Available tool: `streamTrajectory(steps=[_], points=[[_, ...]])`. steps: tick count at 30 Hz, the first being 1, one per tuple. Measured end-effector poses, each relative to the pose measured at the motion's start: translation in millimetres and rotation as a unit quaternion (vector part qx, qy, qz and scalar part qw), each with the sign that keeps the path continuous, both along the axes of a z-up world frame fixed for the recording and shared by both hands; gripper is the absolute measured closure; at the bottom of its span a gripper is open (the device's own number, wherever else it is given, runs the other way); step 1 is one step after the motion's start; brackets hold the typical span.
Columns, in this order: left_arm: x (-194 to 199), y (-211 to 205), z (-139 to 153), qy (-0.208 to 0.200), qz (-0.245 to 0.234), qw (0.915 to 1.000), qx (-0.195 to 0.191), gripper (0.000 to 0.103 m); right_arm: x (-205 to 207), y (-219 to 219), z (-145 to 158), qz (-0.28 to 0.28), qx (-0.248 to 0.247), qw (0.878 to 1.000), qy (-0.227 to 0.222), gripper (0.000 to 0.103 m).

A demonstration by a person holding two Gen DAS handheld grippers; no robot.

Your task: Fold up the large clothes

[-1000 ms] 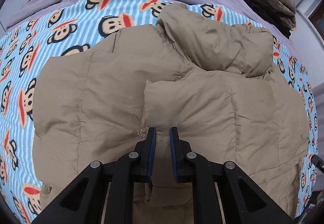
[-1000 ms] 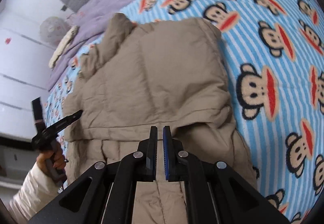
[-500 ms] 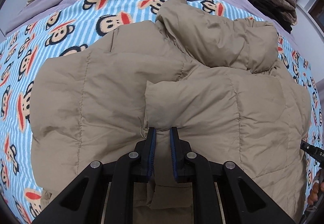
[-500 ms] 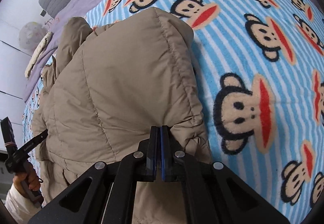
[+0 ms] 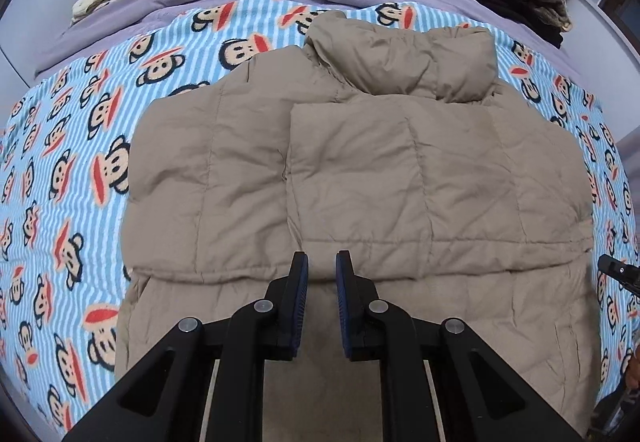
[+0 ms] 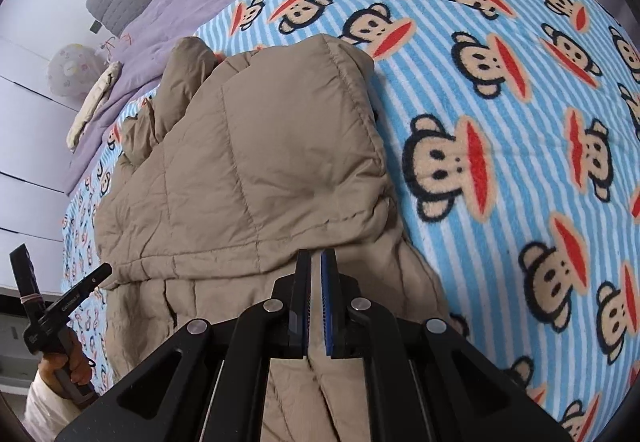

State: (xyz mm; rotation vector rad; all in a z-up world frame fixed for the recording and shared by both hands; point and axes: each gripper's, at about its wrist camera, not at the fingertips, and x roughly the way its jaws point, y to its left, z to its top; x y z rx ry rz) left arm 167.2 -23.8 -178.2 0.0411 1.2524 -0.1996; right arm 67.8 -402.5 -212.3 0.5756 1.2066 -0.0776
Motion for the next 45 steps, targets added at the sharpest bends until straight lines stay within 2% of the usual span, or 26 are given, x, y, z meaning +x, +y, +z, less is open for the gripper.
streamTrajectory(steps=[9, 10, 11, 12, 13, 20, 23, 24, 25, 26, 27, 32, 38, 45], points=[[-58.3, -2.8, 26.2, 0.019, 0.021, 0.9996, 0.006, 0.087, -31.4, 25.7, 10.5, 0.041, 0.025, 0.999, 0.023, 0.097], [-63.5, -2.7, 27.6, 0.021, 0.024, 0.9995, 0.006, 0.079, -34.7, 26.8, 11.8, 0.043, 0.028, 0.998, 0.023, 0.097], [-68.2, -2.3, 29.1, 0.023, 0.029, 0.9993, 0.006, 0.06, -37.9, 28.3, 13.3, 0.045, 0.03, 0.998, 0.023, 0.097], [-73.6, -1.9, 31.7, 0.021, 0.038, 0.999, 0.012, 0.005, -39.6, 28.6, 15.0, 0.047, 0.031, 0.998, 0.024, 0.097], [-79.0, -1.2, 36.3, 0.001, 0.051, 0.9985, 0.021, 0.001, -41.3, 29.3, 16.8, 0.049, 0.033, 0.998, 0.023, 0.097], [-88.3, -1.6, 36.3, -0.01, 0.06, 0.9978, 0.027, 0.001, -49.4, 25.6, 36.0, 0.056, 0.03, 0.998, 0.013, 0.097], [-88.8, 2.6, 37.3, -0.01, 0.067, 0.9976, 0.018, 0.001, -49.5, 26.0, 47.5, 0.057, 0.021, 0.998, 0.003, 0.097], [-88.9, 3.5, 38.6, -0.013, 0.067, 0.9976, 0.015, 0.001, -49.9, 26.0, 52.1, 0.057, 0.014, 0.998, -0.001, 0.091], [-89.3, 5.1, 40.7, -0.017, 0.066, 0.9976, 0.016, 0.001, -50.1, 26.4, 55.9, 0.056, 0.007, 0.998, -0.004, 0.078], [-89.6, 6.4, 42.9, -0.019, 0.064, 0.9976, 0.018, 0.001, -50.4, 26.6, 59.5, 0.055, 0.002, 0.998, -0.009, 0.029], [-90.4, 6.7, 42.9, -0.022, 0.063, 0.9975, 0.022, 0.001, -51.8, 26.0, 63.1, 0.052, 0.001, 0.999, -0.016, 0.002], [-101.5, 1.6, 55.6, -0.019, 0.065, 0.9973, 0.027, 0.001, -55.1, 26.4, 73.3, 0.045, -0.004, 0.998, -0.036, 0.0], [-116.0, 3.9, 61.2, -0.01, 0.081, 0.9959, 0.039, 0.001, -63.3, 30.1, 70.1, 0.059, 0.017, 0.998, -0.017, 0.0], [-129.0, 17.7, 64.4, -0.004, 0.079, 0.9962, 0.036, 0.001, -77.6, 35.5, 75.3, 0.049, 0.017, 0.999, -0.01, 0.0]])
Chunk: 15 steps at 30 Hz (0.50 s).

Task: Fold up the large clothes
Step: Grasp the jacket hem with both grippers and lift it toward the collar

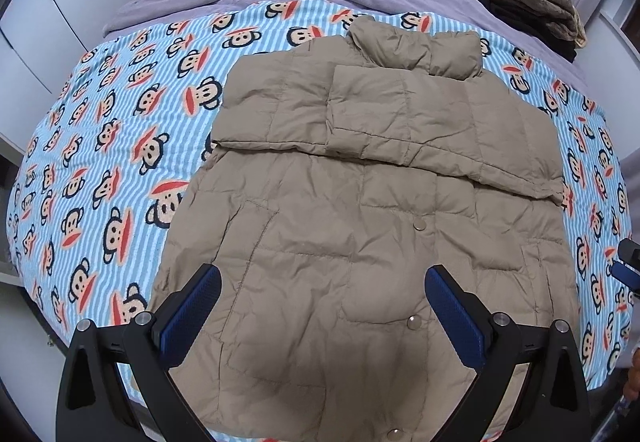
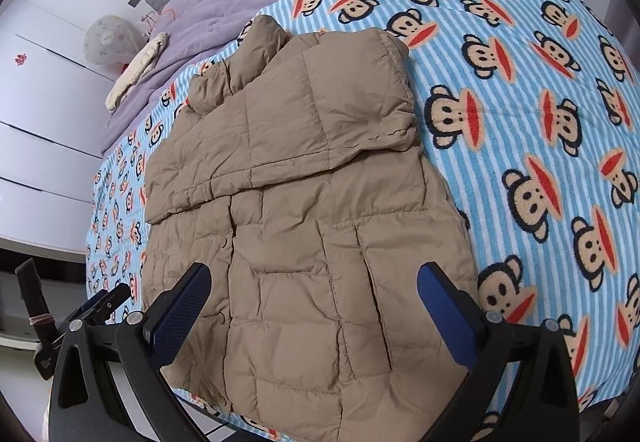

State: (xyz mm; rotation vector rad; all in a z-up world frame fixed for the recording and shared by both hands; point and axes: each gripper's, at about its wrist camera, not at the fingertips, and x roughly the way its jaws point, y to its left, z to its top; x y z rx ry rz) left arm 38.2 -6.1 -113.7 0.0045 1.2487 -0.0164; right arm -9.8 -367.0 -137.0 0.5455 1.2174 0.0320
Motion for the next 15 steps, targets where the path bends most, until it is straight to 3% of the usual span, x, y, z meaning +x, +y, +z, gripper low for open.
streamTrajectory(steps=[7, 15], points=[[-8.9, 17.8, 3.4, -0.007, -0.013, 0.9999, -0.004, 0.001, -8.6, 12.9, 3.7, -0.021, 0.007, 1.0, 0.006, 0.0], [-27.5, 40.7, -22.9, 0.021, -0.055, 0.9983, -0.004, 0.001, -43.1, 40.6, -14.1, -0.065, 0.027, 0.997, 0.025, 0.0]])
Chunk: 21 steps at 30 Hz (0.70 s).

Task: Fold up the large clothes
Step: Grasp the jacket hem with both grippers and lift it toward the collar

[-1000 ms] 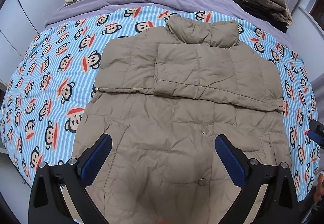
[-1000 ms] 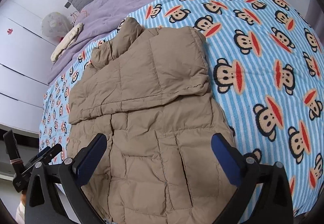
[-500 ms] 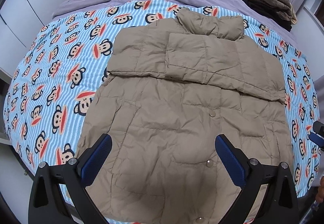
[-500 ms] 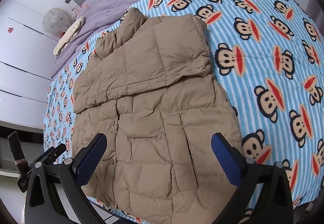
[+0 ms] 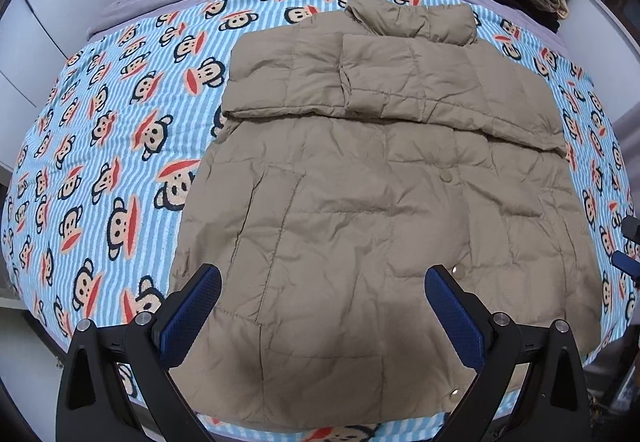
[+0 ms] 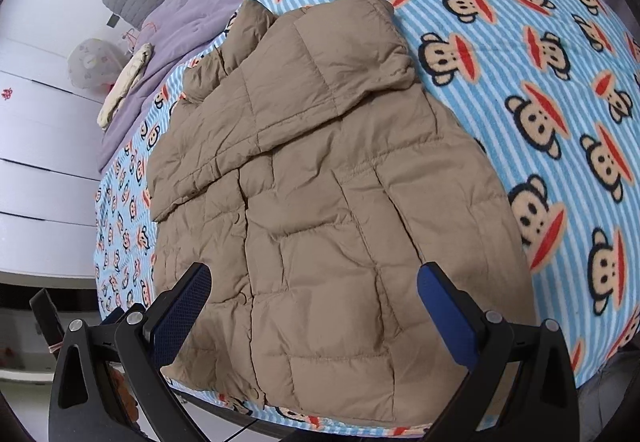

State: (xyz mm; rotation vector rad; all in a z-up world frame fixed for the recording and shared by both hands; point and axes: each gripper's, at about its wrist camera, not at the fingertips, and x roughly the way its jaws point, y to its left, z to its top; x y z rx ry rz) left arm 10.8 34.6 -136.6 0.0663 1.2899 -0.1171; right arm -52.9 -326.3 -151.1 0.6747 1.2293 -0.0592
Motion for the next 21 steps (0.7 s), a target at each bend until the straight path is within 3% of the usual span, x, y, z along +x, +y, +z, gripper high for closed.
streamTrajectory(steps=[12, 15, 21], points=[[-33.1, 32.0, -15.6, 0.012, -0.052, 0.9985, -0.008, 0.001, -75.6, 30.7, -13.1, -0.071, 0.017, 0.997, 0.023, 0.0], [-42.3, 43.8, -13.6, 0.015, -0.048, 0.9985, -0.023, 0.001, -86.8, 35.9, -14.3, -0.075, 0.018, 0.997, 0.031, 0.0], [-65.5, 74.4, -17.0, 0.023, -0.004, 0.9985, -0.05, 0.001, -98.5, 34.6, -22.3, -0.081, 0.068, 0.994, 0.036, 0.0]])
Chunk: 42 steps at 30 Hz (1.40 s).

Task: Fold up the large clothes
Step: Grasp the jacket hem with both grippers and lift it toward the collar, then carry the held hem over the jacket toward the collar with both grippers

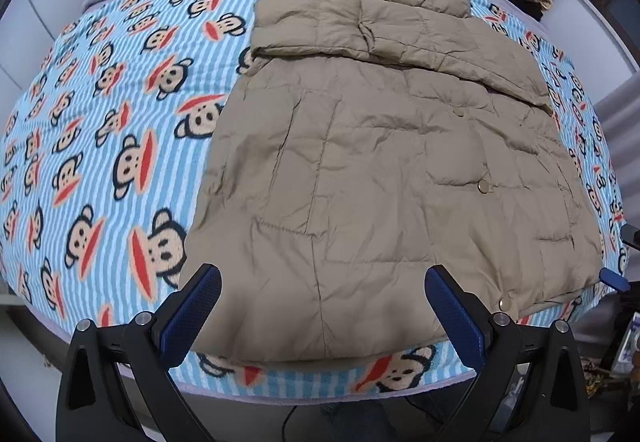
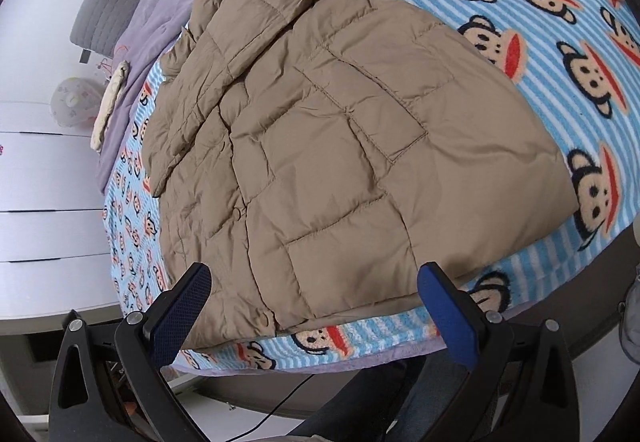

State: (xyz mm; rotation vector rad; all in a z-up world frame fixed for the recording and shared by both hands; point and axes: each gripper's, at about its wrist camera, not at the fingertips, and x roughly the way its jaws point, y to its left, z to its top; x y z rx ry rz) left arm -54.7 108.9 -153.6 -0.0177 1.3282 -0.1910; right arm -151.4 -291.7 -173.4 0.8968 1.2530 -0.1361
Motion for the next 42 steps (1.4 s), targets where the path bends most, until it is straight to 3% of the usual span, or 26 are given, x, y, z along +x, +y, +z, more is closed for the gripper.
streamTrajectory(steps=[7, 12, 18, 22, 24, 29, 36, 38, 40, 42], points=[[-25.7, 20.8, -17.9, 0.046, 0.073, 0.9952, -0.046, 0.001, -12.4, -15.2, 0.2, 0.008, 0.039, 0.999, -0.015, 0.0], [-41.8, 34.6, -22.0, 0.056, 0.105, 0.9863, -0.114, 0.001, -31.3, -35.1, -12.9, -0.025, 0.078, 0.997, -0.007, 0.0], [-54.0, 55.7, -44.0, 0.093, 0.154, 0.9639, -0.196, 0.001, -57.1, -55.6, -37.0, -0.09, 0.128, 0.988, 0.003, 0.0], [-55.7, 61.6, -70.3, 0.129, 0.186, 0.9422, -0.246, 0.001, -68.7, -60.6, -54.1, -0.124, 0.153, 0.98, 0.01, 0.0], [-51.0, 60.1, -78.1, 0.134, 0.193, 0.9368, -0.259, 0.001, -71.3, -62.3, -60.8, -0.136, 0.164, 0.977, 0.011, 0.0], [-30.6, 46.5, -78.8, 0.119, 0.177, 0.9397, -0.267, 0.001, -69.3, -59.2, -66.0, -0.148, 0.17, 0.974, 0.007, 0.0], [-14.7, 39.1, -82.9, 0.115, 0.159, 0.9485, -0.248, 0.002, -63.3, -57.1, -79.3, -0.175, 0.191, 0.966, -0.009, 0.001], [-13.1, 35.8, -81.1, 0.109, 0.146, 0.9554, -0.233, 0.021, -62.1, -55.9, -84.5, -0.188, 0.203, 0.961, -0.01, 0.006], [-10.9, 33.3, -81.1, 0.109, 0.125, 0.9607, -0.223, 0.069, -61.5, -52.5, -87.8, -0.193, 0.214, 0.957, -0.012, 0.025], [-8.8, 36.8, -80.6, 0.106, 0.116, 0.9594, -0.235, 0.085, -58.5, -48.5, -89.7, -0.19, 0.212, 0.959, -0.006, 0.047]])
